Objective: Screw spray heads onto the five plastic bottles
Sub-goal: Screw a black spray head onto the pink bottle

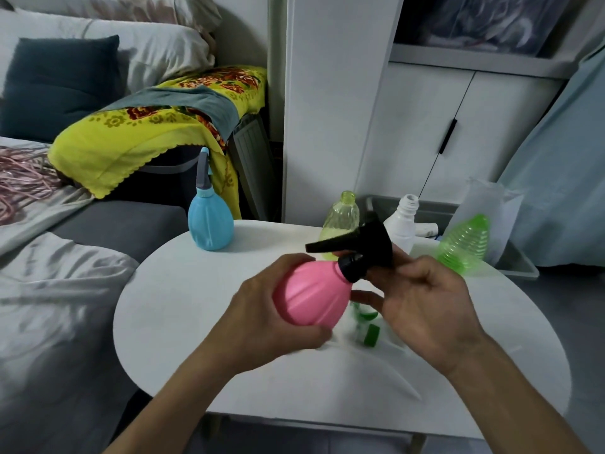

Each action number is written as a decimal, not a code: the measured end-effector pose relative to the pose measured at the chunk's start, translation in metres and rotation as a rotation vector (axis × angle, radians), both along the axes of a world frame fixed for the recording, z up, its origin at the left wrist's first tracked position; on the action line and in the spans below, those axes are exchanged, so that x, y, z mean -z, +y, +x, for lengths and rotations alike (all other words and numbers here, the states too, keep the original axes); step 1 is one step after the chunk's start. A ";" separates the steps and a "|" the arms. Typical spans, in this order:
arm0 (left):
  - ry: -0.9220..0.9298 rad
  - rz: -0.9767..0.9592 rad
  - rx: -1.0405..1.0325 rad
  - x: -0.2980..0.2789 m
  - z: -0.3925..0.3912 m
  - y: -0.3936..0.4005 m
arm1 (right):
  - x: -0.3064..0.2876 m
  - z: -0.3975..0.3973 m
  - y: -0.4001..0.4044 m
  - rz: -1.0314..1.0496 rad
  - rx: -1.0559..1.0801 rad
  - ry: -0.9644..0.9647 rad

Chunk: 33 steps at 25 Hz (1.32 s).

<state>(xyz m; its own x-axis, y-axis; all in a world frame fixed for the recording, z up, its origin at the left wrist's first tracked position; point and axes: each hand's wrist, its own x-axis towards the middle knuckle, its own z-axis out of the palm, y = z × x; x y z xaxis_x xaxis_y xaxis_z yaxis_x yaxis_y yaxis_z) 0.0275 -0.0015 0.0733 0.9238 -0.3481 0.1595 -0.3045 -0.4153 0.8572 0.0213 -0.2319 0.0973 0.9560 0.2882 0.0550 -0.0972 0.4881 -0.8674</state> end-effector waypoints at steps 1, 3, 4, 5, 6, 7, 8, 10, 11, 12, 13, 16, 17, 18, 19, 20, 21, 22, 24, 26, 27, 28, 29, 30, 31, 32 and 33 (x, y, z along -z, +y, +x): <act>0.068 -0.051 0.022 0.000 -0.001 -0.002 | 0.002 0.001 0.004 -0.045 0.024 -0.063; 0.169 -0.128 0.067 0.000 -0.002 -0.004 | 0.004 0.001 0.012 -0.129 0.096 -0.153; 0.207 -0.161 0.085 0.000 -0.002 -0.005 | 0.006 0.002 0.015 -0.128 0.127 -0.165; 0.233 -0.187 0.099 0.000 -0.003 -0.004 | 0.006 0.001 0.018 -0.115 0.139 -0.164; 0.247 -0.205 0.108 0.000 -0.003 -0.003 | 0.007 0.001 0.019 -0.110 0.143 -0.161; 0.250 -0.213 0.112 -0.001 -0.003 -0.002 | 0.006 0.001 0.021 -0.119 0.144 -0.155; 0.248 -0.217 0.112 -0.001 -0.005 -0.001 | 0.008 0.001 0.022 -0.142 0.148 -0.156; 0.245 -0.230 0.096 -0.001 -0.007 -0.002 | 0.010 0.002 0.025 -0.163 0.181 -0.151; 0.234 -0.229 0.081 -0.001 -0.009 -0.004 | 0.011 0.002 0.027 -0.161 0.211 -0.134; 0.208 -0.211 0.063 0.000 -0.010 -0.006 | 0.012 0.002 0.029 -0.167 0.250 -0.112; 0.166 -0.175 0.041 0.002 -0.011 -0.009 | 0.013 0.003 0.031 -0.182 0.293 -0.087; -0.045 -0.016 -0.100 0.006 -0.013 -0.019 | 0.015 0.003 0.035 -0.237 0.376 -0.037; -0.163 0.071 -0.183 0.008 -0.013 -0.022 | 0.016 0.003 0.037 -0.254 0.391 -0.016; -0.291 0.170 -0.280 0.011 -0.013 -0.025 | 0.018 0.002 0.040 -0.270 0.406 0.010; -0.417 0.270 -0.369 0.014 -0.013 -0.029 | 0.020 0.001 0.043 -0.273 0.419 0.044; -0.508 0.353 -0.437 0.015 -0.014 -0.033 | 0.022 0.000 0.045 -0.246 0.424 0.093; -0.552 0.396 -0.465 0.017 -0.015 -0.037 | 0.023 0.000 0.047 -0.193 0.425 0.152; -0.568 0.406 -0.447 0.019 -0.017 -0.039 | 0.024 0.001 0.047 -0.140 0.435 0.212; -0.518 0.299 -0.334 0.021 -0.017 -0.039 | 0.023 0.006 0.038 -0.065 0.507 0.316; -0.266 0.041 -0.219 0.016 -0.016 -0.038 | 0.020 0.011 0.028 -0.023 0.567 0.333; -0.118 -0.074 -0.202 0.014 -0.016 -0.036 | 0.020 0.012 0.026 -0.007 0.557 0.300; -0.004 -0.154 -0.207 0.012 -0.014 -0.036 | 0.019 0.011 0.027 0.001 0.531 0.256; 0.090 -0.195 -0.211 0.012 -0.013 -0.035 | 0.019 0.010 0.029 -0.007 0.509 0.218; 0.157 -0.220 -0.194 0.011 -0.013 -0.035 | 0.019 0.009 0.030 -0.025 0.500 0.195; 0.186 -0.246 -0.159 0.010 -0.014 -0.035 | 0.020 0.008 0.030 -0.036 0.498 0.178; 0.188 -0.270 -0.109 0.009 -0.016 -0.035 | 0.019 0.009 0.026 -0.025 0.497 0.162; 0.186 -0.316 -0.048 0.011 -0.017 -0.033 | 0.017 0.010 0.021 0.015 0.486 0.146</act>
<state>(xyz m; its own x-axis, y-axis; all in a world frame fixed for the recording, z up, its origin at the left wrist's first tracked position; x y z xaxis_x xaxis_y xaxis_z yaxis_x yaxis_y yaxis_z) 0.0101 -0.0340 0.0626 0.9613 -0.2636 0.0796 -0.1174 -0.1309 0.9844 0.0316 -0.2111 0.0802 0.9775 -0.1915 -0.0881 0.0246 0.5191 -0.8544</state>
